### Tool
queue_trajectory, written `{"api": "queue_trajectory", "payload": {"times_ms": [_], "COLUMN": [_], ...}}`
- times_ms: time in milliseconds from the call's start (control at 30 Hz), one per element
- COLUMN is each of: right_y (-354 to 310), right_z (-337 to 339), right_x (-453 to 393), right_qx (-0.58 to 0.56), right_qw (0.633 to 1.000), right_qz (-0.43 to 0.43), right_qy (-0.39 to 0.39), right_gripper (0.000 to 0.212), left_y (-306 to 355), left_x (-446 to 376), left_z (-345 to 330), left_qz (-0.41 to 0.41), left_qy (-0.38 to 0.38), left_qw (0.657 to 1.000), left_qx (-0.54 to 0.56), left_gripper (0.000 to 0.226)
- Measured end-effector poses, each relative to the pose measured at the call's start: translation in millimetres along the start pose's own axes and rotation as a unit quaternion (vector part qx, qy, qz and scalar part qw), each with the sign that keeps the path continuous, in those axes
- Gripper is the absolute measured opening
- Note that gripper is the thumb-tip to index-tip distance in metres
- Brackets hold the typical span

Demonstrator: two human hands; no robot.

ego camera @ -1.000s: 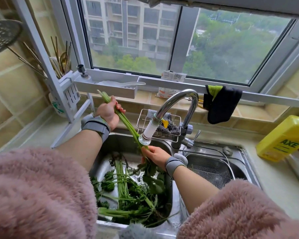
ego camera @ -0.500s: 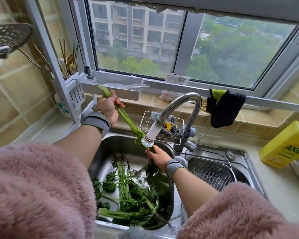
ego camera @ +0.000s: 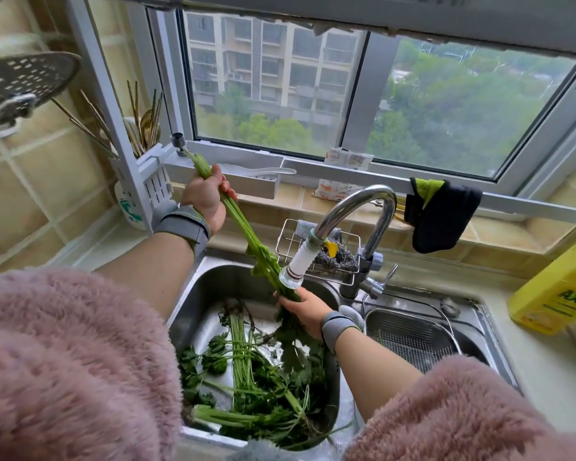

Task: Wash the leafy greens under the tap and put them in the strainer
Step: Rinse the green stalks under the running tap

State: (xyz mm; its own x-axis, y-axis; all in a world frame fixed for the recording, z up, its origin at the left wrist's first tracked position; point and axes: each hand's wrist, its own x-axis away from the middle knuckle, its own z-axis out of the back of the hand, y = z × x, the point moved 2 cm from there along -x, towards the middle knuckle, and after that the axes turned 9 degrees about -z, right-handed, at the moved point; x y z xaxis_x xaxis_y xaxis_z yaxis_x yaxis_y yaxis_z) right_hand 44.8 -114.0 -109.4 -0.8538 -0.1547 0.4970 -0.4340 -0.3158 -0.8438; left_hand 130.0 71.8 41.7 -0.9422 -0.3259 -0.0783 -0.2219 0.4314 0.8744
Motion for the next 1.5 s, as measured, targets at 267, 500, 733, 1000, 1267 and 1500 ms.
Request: {"api": "queue_trajectory", "payload": {"times_ms": [267,500,733,1000,1267,1500], "right_y": [-3,6,11,13,21,8], "right_z": [4,8,8,12,8,-2], "right_x": [3,-5,-7,0,-10,-12], "right_qx": [0.152,0.159,0.236,0.262,0.121,-0.229], "right_qw": [0.988,0.986,0.972,0.964,0.989,0.968], "right_qz": [0.008,-0.016,-0.004,-0.039,-0.056,-0.106], "right_qy": [0.019,0.039,0.009,-0.027,0.061,0.001], "right_gripper": [0.041,0.034,0.019,0.024,0.032,0.011], "left_y": [-3,-7,-2,0,11,20], "left_x": [4,2,3,0,-5,-5], "left_z": [-2,-2,-7,-6,-10,-15], "left_qz": [-0.021,-0.009,-0.008,-0.013,-0.049,-0.068], "left_qy": [-0.011,-0.019,-0.011,-0.001,0.004,-0.011], "left_qw": [1.0,1.0,1.0,1.0,0.999,0.997], "left_qx": [0.011,-0.009,-0.015,-0.012,0.01,0.026], "left_gripper": [0.03,0.034,0.031,0.03,0.032,0.028]}}
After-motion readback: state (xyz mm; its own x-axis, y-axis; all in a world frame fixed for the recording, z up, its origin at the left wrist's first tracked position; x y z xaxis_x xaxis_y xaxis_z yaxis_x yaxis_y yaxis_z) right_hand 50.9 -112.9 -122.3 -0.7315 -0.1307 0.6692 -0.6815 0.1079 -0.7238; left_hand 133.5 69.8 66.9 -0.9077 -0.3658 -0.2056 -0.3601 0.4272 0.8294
